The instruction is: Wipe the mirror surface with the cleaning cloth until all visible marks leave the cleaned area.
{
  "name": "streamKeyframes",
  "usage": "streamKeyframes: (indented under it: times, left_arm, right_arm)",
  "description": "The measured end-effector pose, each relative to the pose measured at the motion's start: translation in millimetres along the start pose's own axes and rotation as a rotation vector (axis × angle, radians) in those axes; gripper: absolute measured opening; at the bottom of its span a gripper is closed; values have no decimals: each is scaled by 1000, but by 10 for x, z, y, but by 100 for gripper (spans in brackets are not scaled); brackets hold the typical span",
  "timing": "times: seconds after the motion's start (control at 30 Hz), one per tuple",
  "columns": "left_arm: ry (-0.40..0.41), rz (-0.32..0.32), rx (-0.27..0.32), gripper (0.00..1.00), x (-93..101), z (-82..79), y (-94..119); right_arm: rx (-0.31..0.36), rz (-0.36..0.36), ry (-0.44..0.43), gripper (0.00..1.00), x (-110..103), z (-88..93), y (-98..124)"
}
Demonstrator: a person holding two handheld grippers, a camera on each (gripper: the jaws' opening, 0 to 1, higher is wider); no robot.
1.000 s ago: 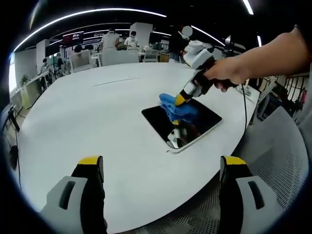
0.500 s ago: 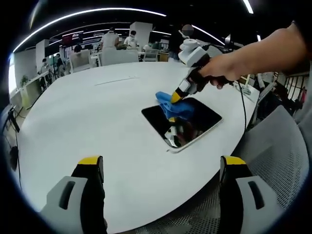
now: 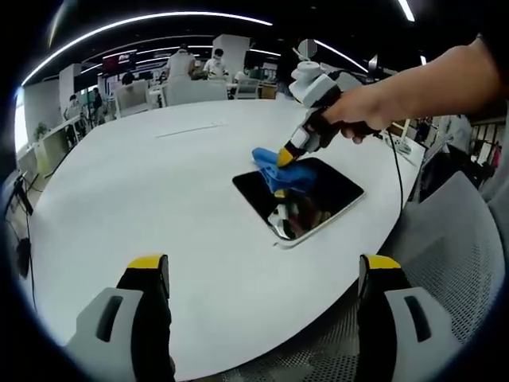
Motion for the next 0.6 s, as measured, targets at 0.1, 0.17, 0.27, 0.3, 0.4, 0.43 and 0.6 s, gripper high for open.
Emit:
streamKeyframes:
  times: [0.1, 0.17, 0.27, 0.3, 0.4, 0.43, 0.6]
  left_arm:
    - [0, -1, -5, 98, 0, 6, -3]
    - [-2, 1, -6, 98, 3, 6, -5]
    - [-5, 1, -5, 98, 5, 4, -5]
    - [-4, -3, -7, 98, 1, 7, -4]
    - [-1, -7, -10, 98, -3, 8, -3]
    - [-4, -2, -12, 98, 2, 10, -8]
    - [-10, -1, -11, 99, 5, 6, -9]
  right_arm:
    - [-4, 4, 10, 0, 15, 3, 2]
    - [-5, 1, 5, 0, 25, 15, 27]
    - [-5, 0, -2, 0, 41, 32, 64]
    - [-6, 6, -1, 0, 52, 43, 87]
    - [-7, 13, -2, 0, 117, 52, 98]
    - [-6, 13, -3, 0, 141, 59, 110]
    - [11, 13, -12, 0, 236, 82, 135]
Point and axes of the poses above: the point that each gripper's makers call its tool centre point, and the gripper's own axes: y roughly backward along the fingers, x roughly to its right, z roughly out of its underside, the point moved 7 cm from there along y, roughly backward along the fingers, and after that the axes turned 2 degrees about -y, right-handed, at the moved point
